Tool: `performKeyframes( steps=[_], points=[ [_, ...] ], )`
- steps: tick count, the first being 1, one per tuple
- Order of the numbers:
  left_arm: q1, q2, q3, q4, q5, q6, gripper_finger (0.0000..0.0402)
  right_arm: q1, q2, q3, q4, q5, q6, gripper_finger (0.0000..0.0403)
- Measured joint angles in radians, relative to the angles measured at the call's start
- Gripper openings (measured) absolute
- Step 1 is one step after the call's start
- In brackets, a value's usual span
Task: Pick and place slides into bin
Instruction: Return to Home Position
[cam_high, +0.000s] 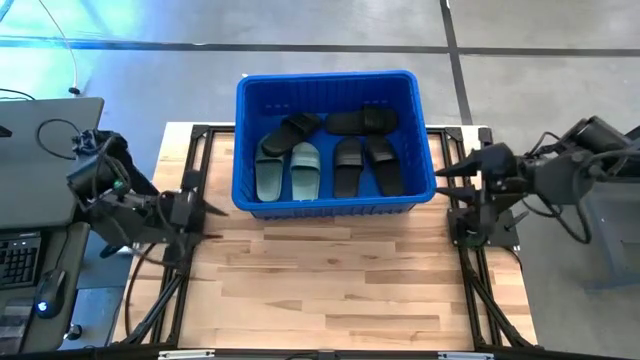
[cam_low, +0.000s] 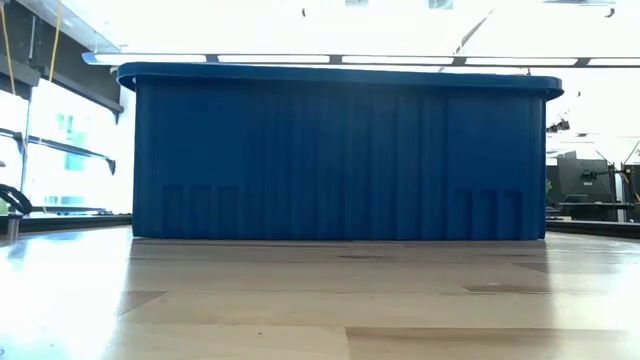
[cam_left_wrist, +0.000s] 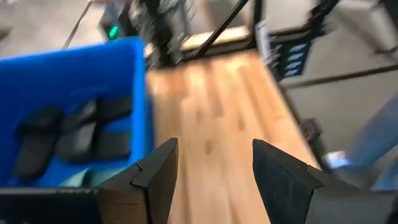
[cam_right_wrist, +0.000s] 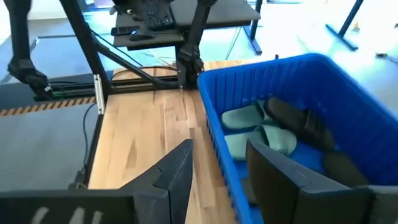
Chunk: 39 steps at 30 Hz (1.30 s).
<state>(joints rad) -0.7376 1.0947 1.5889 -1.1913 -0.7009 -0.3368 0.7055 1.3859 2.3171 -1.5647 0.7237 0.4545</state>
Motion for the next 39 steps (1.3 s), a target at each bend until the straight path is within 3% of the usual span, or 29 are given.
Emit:
performKeyframes(
  steps=[3, 7, 12, 16, 20, 24, 29, 35, 39],
  points=[
    [-0.026, -0.077, -0.174, 0.261, 0.016, 0.103, 0.0190, 0.018, -0.047, -0.120, 0.017, 0.015, 0.094, 0.0139],
    [-0.028, -0.127, -0.394, 0.637, 0.096, 0.264, 0.0189, 0.050, -0.132, -0.419, 0.163, 0.071, 0.224, 0.0139],
    [-0.028, -0.107, -0.552, 1.075, 0.381, 0.551, 0.0191, 0.070, -0.275, -0.801, 0.657, 0.021, 0.146, 0.0139],
    [-0.029, -0.058, -0.588, 1.278, 0.472, 0.696, 0.0188, 0.070, -0.385, -1.069, 1.112, -0.107, 0.032, 0.0139],
    [-0.028, -0.018, -0.588, 1.327, 0.502, 0.700, 0.0187, 0.070, -0.454, -1.300, 1.505, -0.282, -0.083, 0.0139],
    [-0.016, -0.013, -0.589, 1.291, 0.493, 0.731, 0.0189, 0.059, -0.506, -1.460, 1.689, -0.347, -0.189, 0.0139],
    [0.070, -0.077, -0.589, 1.210, 0.541, 0.741, 0.0190, -0.004, -0.648, -1.572, 1.681, -0.354, -0.150, 0.0139],
    [0.223, -0.143, -0.588, 1.123, 0.714, 0.784, 0.0191, -0.060, -0.831, -1.676, 1.680, -0.400, -0.183, 0.0139],
    [0.303, -0.182, -0.588, 1.073, 0.766, 0.783, 0.0191, -0.085, -0.922, -1.724, 1.662, -0.400, -0.199, 0.0139]
  ],
)
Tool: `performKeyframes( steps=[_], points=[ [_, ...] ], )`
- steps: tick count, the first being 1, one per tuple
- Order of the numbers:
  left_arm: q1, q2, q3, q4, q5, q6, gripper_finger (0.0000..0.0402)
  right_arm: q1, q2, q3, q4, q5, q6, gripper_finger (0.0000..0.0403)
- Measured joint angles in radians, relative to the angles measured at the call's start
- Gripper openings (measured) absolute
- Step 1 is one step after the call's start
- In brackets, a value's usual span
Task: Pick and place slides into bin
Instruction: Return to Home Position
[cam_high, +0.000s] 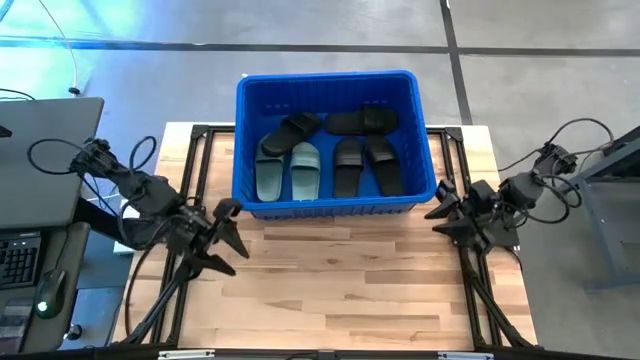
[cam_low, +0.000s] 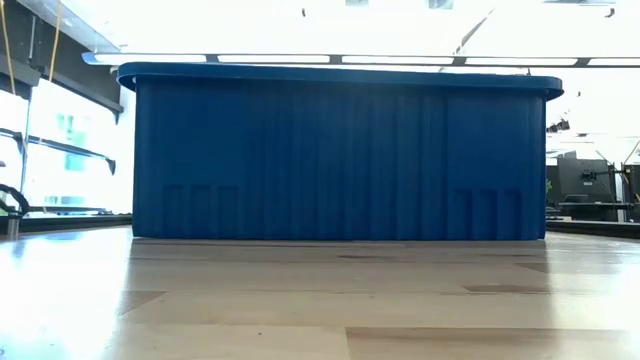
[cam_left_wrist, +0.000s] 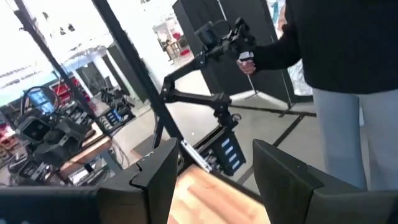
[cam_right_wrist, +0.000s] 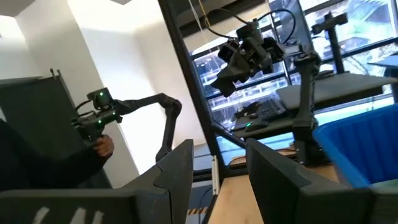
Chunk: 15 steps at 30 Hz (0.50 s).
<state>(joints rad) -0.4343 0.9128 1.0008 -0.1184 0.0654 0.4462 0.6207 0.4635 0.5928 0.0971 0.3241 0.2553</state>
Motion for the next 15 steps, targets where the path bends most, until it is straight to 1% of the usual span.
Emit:
performKeyframes(
  steps=[3, 5, 9, 15],
  points=[
    [0.044, -0.033, 0.000, -0.041, 0.017, -0.001, 0.0191, -0.018, -0.056, -0.026, -0.042, 0.000, -0.004, 0.0139],
    [0.066, -0.056, 0.000, -0.049, 0.022, -0.001, 0.0191, -0.027, -0.079, -0.057, -0.035, 0.001, 0.010, 0.0139],
    [0.090, -0.096, 0.000, -0.077, 0.029, 0.001, 0.0191, -0.034, -0.087, -0.153, 0.063, 0.001, 0.029, 0.0139],
    [0.089, -0.189, 0.000, -0.097, 0.016, 0.021, 0.0191, -0.034, -0.091, -0.306, 0.257, 0.001, 0.058, 0.0139]
  ],
)
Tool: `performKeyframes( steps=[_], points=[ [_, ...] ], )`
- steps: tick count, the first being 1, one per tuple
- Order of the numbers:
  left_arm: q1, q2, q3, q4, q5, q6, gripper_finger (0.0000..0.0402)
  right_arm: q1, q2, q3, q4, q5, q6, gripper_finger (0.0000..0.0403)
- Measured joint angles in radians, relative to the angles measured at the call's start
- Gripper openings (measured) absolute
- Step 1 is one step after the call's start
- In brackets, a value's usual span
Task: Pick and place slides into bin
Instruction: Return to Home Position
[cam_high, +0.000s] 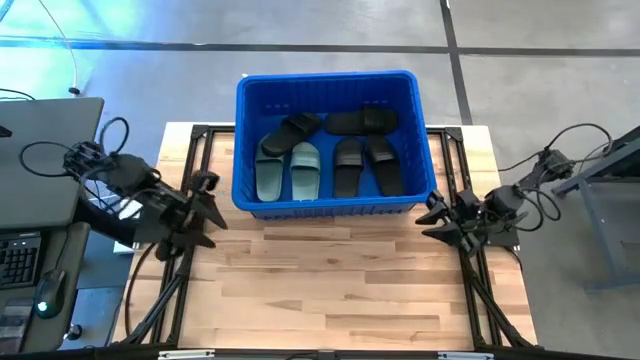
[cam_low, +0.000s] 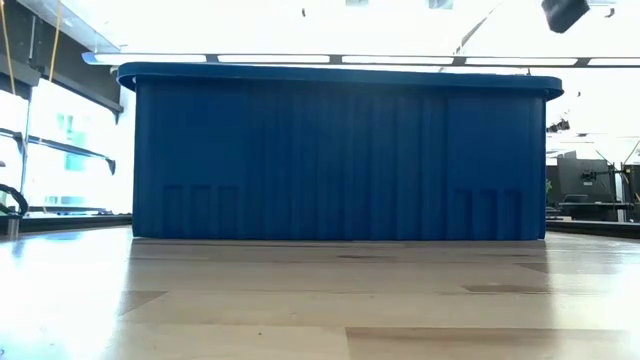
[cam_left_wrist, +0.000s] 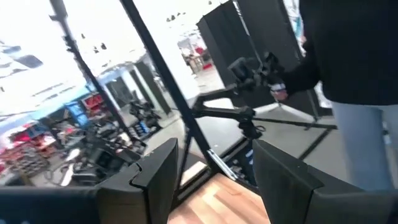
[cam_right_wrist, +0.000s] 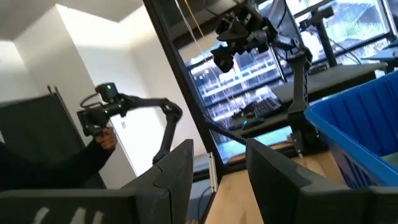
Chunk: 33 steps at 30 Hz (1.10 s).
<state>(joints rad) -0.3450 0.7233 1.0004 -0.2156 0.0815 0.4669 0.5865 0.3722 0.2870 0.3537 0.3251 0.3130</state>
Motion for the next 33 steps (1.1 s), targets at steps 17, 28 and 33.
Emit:
performKeyframes(
  steps=[17, 28, 33],
  points=[
    [-0.002, -0.067, 0.000, -0.103, -0.060, -0.007, 0.0191, -0.002, -0.009, -0.186, 0.196, 0.060, 0.021, 0.0139],
    [-0.002, -0.178, 0.001, -0.118, -0.049, -0.010, 0.0191, -0.069, -0.039, -0.227, 0.256, 0.004, -0.020, 0.0139],
    [-0.002, -0.244, -0.090, -0.126, -0.054, -0.011, 0.0191, -0.104, -0.080, -0.227, 0.258, -0.008, -0.055, 0.0139]
  ],
)
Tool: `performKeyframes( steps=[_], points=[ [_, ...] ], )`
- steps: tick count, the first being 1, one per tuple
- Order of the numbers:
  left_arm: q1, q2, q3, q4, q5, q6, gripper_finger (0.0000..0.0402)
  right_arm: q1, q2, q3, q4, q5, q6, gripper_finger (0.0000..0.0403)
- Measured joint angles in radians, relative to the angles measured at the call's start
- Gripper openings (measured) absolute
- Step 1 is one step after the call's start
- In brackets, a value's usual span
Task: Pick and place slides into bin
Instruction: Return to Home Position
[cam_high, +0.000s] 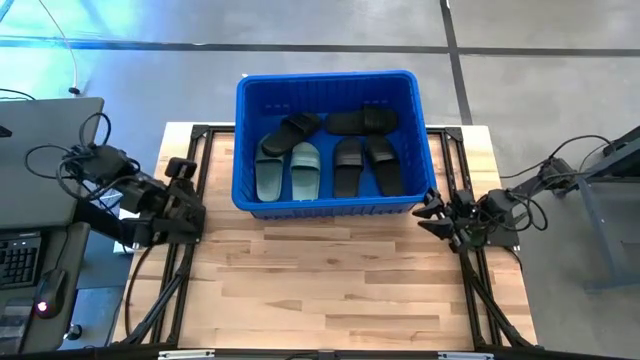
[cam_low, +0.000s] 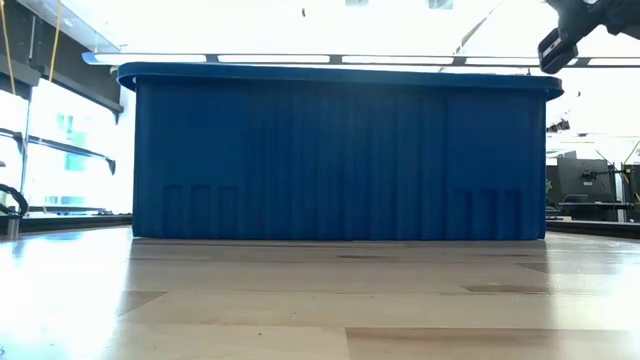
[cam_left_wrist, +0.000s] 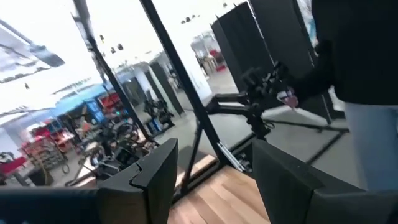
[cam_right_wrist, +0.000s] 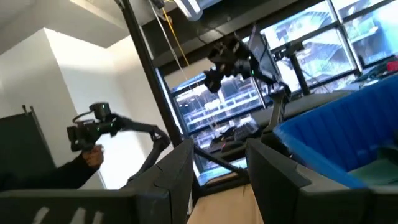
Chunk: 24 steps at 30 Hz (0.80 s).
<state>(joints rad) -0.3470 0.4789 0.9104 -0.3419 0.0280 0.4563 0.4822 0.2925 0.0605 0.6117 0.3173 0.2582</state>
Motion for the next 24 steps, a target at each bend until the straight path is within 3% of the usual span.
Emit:
performKeyframes(
  steps=[12, 24],
  points=[
    [0.001, -0.221, -0.465, 0.320, -0.035, -0.150, 0.0191, -0.011, -0.019, 0.000, -0.002, 0.031, -0.031, 0.0139],
    [0.000, -0.455, -0.783, 0.533, -0.040, -0.199, 0.0191, -0.011, -0.019, 0.000, -0.009, 0.170, -0.086, 0.0139]
  ],
)
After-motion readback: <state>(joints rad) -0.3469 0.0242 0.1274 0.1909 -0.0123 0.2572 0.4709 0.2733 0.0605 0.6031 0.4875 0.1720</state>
